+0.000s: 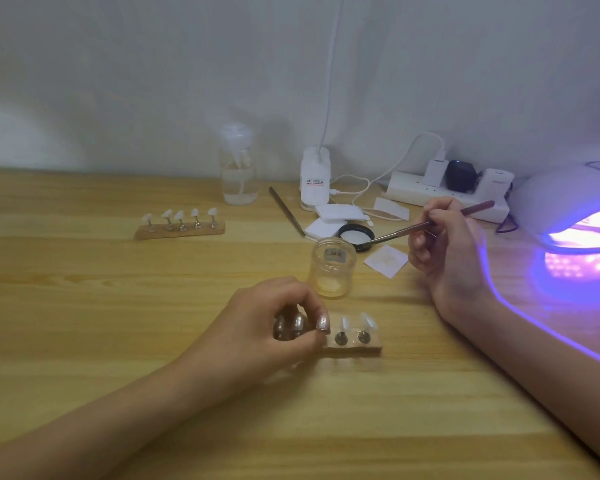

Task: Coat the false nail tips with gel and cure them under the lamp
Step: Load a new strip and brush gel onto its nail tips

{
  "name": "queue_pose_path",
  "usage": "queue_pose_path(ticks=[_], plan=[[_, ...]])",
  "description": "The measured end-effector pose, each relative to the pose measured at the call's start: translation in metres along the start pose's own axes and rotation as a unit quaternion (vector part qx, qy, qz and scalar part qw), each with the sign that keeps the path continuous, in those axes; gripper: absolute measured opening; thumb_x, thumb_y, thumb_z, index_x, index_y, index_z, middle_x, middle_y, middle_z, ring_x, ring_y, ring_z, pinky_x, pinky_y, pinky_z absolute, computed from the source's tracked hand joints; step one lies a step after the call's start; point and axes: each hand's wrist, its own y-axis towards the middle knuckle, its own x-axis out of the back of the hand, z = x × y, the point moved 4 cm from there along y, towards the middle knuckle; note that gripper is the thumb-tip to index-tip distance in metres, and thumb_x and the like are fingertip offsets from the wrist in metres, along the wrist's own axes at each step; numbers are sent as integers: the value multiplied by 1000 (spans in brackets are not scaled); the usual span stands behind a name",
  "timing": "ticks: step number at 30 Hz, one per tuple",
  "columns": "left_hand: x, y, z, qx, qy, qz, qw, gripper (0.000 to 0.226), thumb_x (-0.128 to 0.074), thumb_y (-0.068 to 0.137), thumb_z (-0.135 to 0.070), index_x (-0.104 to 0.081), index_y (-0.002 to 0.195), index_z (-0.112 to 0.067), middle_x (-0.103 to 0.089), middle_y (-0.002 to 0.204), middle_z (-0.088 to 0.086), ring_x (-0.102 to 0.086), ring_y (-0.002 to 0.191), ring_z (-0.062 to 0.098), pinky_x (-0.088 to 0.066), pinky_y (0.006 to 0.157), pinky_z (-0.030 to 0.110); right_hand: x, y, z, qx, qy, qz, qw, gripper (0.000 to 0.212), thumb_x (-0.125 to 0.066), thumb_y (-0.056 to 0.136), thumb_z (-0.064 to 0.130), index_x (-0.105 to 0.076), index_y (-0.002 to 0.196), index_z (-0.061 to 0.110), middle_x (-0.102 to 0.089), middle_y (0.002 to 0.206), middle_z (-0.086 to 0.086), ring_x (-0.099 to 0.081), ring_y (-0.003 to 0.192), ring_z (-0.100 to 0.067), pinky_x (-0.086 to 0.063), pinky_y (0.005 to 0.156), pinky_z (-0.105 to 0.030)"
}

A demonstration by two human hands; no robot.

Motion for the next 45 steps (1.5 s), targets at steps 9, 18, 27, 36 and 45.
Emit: queue_pose_path(ticks=[9, 18, 27, 36, 45], plan=[[6, -6, -2, -5, 44, 1, 999, 21, -76, 79, -10, -65, 77, -27, -64, 82, -9, -58, 73, 13, -40, 63, 11, 3, 1, -1, -5, 29, -10, 1000, 20, -45, 89, 12, -52, 74, 22, -47, 52, 4, -39, 41, -8, -27, 41, -15], [-2, 3, -6, -15, 42, 6, 999, 12, -78, 78, -25, -68, 77, -32, -65, 81, -15, -58, 72, 12, -40, 63, 16, 0, 1, 0, 1, 33, 12, 999, 9, -51, 85, 20, -50, 76, 21, -49, 55, 2, -43, 43, -9, -31, 41, -16], [-2, -6, -14, -87, 204, -40, 974, 13, -57, 76, -49, -57, 85, -39, -62, 91, -25, -57, 89, -2, -27, 94, 27, -42, -10, 28, 139, -209, 189, 949, 21, -58, 96, 16, -48, 77, 17, -54, 54, -1, -44, 43, -18, -37, 41, -22], [37, 15, -30, -79, -122, -101, 984, 14, -78, 83, -30, -67, 82, -22, -75, 90, -1, -71, 80, 19, -57, 71, 29, -50, -18, 12, 118, -256, 230, 932, 21, -56, 100, 10, -48, 80, 9, -52, 53, 1, -42, 43, -9, -35, 46, -18], [34, 48, 12, 43, -203, -131, 969, 4, -75, 74, -32, -71, 74, -33, -70, 76, -6, -57, 60, 8, -47, 58, 20, -27, -14, 14, 78, -122, 113, 983, 29, -55, 100, 18, -53, 73, 27, -55, 57, 2, -46, 46, -13, -38, 41, -20]])
